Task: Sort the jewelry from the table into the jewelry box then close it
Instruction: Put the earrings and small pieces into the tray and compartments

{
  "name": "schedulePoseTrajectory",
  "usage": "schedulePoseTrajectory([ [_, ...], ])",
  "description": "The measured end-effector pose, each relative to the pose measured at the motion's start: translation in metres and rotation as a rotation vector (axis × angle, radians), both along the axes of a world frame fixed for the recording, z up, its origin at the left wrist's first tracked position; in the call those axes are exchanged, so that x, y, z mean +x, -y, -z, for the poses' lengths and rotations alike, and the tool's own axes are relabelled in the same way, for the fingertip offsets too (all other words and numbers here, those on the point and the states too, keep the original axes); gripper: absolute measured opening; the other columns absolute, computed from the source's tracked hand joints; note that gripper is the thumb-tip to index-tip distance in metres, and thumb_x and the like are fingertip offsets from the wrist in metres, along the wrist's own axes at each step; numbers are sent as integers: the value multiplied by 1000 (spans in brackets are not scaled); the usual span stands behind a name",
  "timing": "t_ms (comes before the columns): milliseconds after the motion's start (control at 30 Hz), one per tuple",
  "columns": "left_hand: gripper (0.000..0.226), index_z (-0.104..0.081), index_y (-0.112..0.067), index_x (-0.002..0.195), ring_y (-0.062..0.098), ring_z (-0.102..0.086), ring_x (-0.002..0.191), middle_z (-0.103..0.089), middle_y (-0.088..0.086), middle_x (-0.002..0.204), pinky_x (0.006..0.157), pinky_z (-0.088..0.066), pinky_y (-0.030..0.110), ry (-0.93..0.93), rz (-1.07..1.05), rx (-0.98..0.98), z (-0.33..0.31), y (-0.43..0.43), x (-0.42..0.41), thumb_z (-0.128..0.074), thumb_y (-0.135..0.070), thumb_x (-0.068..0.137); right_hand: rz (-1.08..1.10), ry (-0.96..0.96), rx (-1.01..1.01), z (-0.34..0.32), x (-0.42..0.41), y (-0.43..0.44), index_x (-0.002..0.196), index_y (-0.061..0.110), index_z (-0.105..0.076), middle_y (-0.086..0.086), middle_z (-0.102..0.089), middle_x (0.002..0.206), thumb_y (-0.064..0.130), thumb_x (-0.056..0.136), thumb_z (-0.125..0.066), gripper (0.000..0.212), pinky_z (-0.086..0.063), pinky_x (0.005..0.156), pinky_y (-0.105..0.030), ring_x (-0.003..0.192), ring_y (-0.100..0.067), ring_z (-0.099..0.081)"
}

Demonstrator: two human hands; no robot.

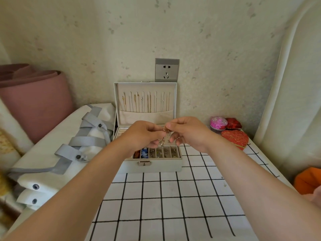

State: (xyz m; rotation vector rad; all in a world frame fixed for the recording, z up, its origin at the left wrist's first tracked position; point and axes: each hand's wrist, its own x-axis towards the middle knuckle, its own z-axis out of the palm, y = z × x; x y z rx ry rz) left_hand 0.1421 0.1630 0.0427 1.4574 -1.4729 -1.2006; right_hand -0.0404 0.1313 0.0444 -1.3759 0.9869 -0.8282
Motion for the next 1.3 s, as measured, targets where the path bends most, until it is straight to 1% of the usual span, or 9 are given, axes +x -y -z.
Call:
schedulePoseTrajectory([
  [133,20,-75,-16,104,9,-65,73,-66,7,84,82,-60,30,-40,-5,32,1,-1,0,-75,-20,85,115,-100,-69,4,10,1,96,5,-74,-11,-71,74,11,90,-73,9,-47,44,-25,50,-16,-59],
  [333,14,-75,-9,99,8,-60,68,-62,4,75,73,-59,24,-58,-35,38,1,-5,4,-72,-17,88,85,-237,-138,6,8,3,93,16,-76,1,-71,74,23,92,-71,8,-40,43,-22,48,-11,-55],
  [400,13,-75,-9,98,5,-59,64,-62,1,72,70,-58,22,-49,-48,38,1,-7,9,-72,-17,88,66,-488,-265,12,6,7,87,18,-77,4,-72,77,26,92,-68,12,-49,57,-25,56,-6,-60],
  [467,13,-75,-10,97,4,-58,64,-63,1,72,69,-57,21,-42,-44,42,2,-10,15,-73,-17,87,-20,-793,-360,19,7,8,79,23,-78,11,-73,80,26,84,-73,8,-56,75,-29,75,-5,-66],
  [633,14,-74,-8,97,5,-60,64,-61,0,68,68,-57,20,-51,8,38,-1,-16,22,-73,-17,87,-81,-1150,-389,31,24,6,84,25,-77,10,-72,83,26,79,-69,10,-54,68,-26,81,-12,-66],
  [833,16,-75,-11,100,6,-63,64,-63,4,74,74,-60,26,-3,7,14,1,-17,25,-74,-20,86,-26,-1238,-472,40,35,12,90,18,-74,1,-71,89,16,86,-59,15,-52,63,-26,81,-20,-65],
  [1067,14,-74,-17,97,10,-65,69,-66,4,74,80,-61,32,60,-13,-18,2,-18,25,-75,-24,85,-63,-1175,-401,28,28,12,88,29,-79,12,-74,92,18,83,-65,18,-58,81,-32,88,-14,-66],
  [1200,7,-74,-17,92,9,-62,67,-65,-4,67,80,-61,34,73,-23,-45,2,-19,24,-75,-21,86,-117,-1250,-385,29,31,12,89,23,-78,7,-74,89,27,76,-68,17,-60,77,-35,84,-16,-68],
  [1300,7,-75,-16,92,9,-61,67,-65,-3,71,80,-61,34,84,-18,-64,1,-20,24,-74,-21,87,-104,-1293,-440,31,36,11,88,23,-77,7,-72,87,27,78,-66,15,-59,74,-33,83,-18,-66],
])
